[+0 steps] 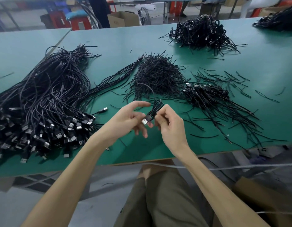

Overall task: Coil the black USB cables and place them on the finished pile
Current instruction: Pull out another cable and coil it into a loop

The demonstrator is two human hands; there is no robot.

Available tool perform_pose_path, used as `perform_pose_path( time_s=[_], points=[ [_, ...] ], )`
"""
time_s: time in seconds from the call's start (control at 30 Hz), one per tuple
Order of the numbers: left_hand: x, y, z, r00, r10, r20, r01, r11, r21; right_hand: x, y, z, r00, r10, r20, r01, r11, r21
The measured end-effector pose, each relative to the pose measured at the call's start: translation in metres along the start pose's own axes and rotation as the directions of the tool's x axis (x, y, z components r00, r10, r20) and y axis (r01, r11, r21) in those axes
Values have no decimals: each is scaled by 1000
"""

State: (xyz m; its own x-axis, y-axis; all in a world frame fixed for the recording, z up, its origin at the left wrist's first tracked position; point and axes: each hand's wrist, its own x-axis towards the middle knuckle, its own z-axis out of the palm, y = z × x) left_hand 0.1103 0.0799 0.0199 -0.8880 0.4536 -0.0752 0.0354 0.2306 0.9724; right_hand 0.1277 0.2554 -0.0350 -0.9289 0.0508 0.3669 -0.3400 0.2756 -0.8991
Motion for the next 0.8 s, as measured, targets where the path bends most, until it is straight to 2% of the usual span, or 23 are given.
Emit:
perform_pose_path(
  time_s=[0.1,0.2,0.3,0.37,0.43,0.53,0.73,0.8],
  points=[
    [-5,2,0,991,116,65,-122,988,97,2,0,0,1000,-7,17,6,999,49],
    [-8,5,4,981,178,77,-187,975,124,1,-1,0,1000,-1,23,-1,996,87],
    [-7,9,10,980,201,4,-188,910,370,0,0,-1,1000,7,30,-11,993,120],
    [-4,11,13,972,234,-25,-171,775,608,0,0,-1,999,16,34,-20,992,126],
    [-4,13,15,953,300,-34,-158,591,791,1,0,0,999,16,32,-20,993,118],
    [1,15,18,907,422,-6,-197,435,879,1,-1,2,999,27,43,-31,993,114],
    [12,16,27,962,266,-67,-50,408,912,1,-1,1,999,29,34,-33,992,126],
    [14,16,29,960,252,-121,-2,439,898,2,-1,2,1000,19,26,-22,991,133]
  ],
)
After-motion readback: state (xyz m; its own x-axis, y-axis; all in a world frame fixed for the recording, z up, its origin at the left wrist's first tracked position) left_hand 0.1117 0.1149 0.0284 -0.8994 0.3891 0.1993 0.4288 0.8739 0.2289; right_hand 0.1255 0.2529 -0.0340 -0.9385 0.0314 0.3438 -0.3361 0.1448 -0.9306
